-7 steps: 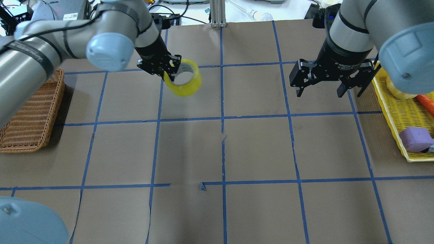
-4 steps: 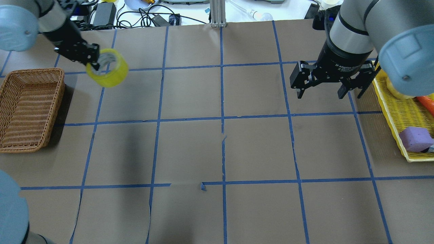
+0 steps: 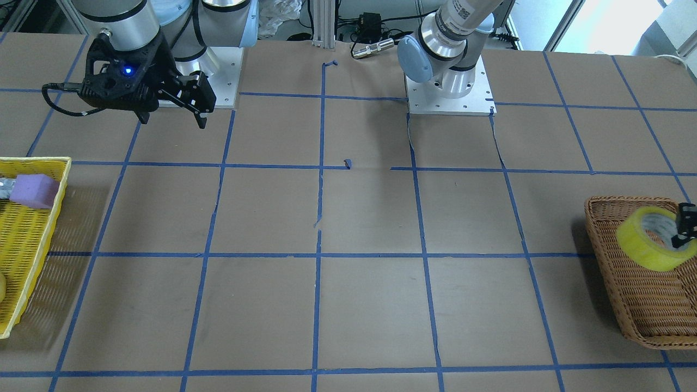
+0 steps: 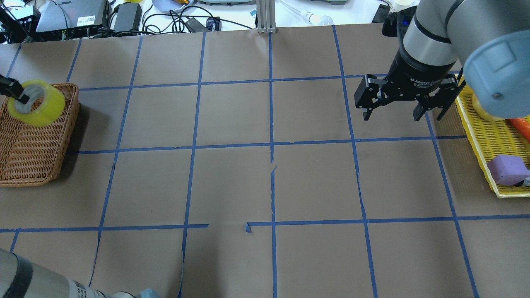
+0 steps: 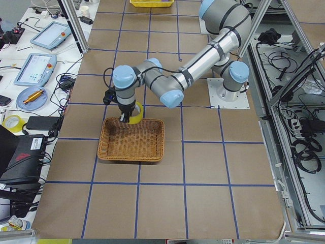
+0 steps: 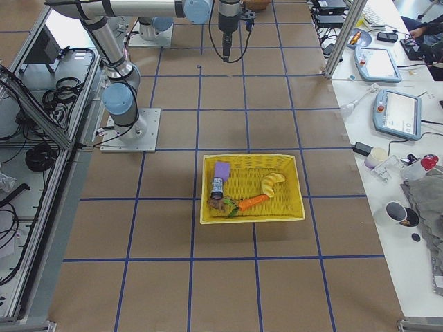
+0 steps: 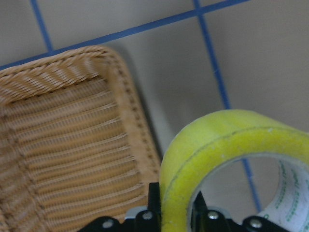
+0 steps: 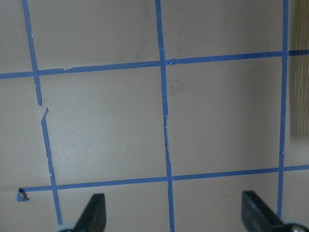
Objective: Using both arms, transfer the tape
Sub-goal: 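Lower the tape roll into the wicker basket and open the left gripper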
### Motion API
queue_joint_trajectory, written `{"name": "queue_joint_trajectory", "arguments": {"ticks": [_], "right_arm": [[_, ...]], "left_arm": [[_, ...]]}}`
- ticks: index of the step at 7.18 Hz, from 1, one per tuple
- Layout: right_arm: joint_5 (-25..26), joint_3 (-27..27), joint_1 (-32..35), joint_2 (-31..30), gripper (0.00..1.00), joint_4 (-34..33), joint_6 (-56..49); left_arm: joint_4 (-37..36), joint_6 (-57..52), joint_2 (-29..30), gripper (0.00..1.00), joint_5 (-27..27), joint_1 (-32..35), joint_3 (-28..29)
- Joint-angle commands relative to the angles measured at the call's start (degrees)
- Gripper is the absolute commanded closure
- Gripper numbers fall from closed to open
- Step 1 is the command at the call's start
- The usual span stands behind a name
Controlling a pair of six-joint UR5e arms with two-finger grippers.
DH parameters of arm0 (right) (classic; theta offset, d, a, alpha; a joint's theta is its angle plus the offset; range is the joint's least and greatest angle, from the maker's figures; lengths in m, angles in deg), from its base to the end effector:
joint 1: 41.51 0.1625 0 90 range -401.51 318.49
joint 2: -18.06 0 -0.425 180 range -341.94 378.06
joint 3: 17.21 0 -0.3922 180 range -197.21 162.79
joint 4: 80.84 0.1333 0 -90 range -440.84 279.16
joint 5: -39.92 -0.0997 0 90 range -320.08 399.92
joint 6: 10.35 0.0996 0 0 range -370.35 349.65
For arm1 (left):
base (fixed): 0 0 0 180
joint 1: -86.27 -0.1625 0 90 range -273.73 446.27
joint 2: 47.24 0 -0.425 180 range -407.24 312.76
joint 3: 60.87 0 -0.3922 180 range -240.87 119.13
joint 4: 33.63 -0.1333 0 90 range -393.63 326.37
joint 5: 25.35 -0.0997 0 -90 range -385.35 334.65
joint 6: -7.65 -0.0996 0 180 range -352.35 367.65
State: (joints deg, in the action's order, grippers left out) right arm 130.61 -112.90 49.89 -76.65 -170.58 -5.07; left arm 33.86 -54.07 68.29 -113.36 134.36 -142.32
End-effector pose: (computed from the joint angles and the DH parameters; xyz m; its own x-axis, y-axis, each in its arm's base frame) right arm 0.1432 -0.4514 0.4776 -0.9976 0.0674 0.0140 0.0677 0.9975 0.0204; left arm 0.3438 -0.5878 0.3420 -0.9389 0.3372 -0.0685 0.3419 0.9366 -0.0761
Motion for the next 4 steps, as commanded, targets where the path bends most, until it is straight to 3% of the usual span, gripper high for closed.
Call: {"name": "queue_joint_trajectory", "arguments": {"ticks": [1, 4], "right_arm": [[0.1, 0.0, 0.0, 0.0, 0.0, 0.0, 0.0], [0.1, -0.1, 0.0, 0.1, 0.0, 0.0, 0.1]], "left_arm": [[-6.0, -3.2, 5.8, 1.0, 0.2, -2.9, 0.0], [-8.1, -3.2, 9.0, 1.0, 1.6, -2.9, -1.0]]}}
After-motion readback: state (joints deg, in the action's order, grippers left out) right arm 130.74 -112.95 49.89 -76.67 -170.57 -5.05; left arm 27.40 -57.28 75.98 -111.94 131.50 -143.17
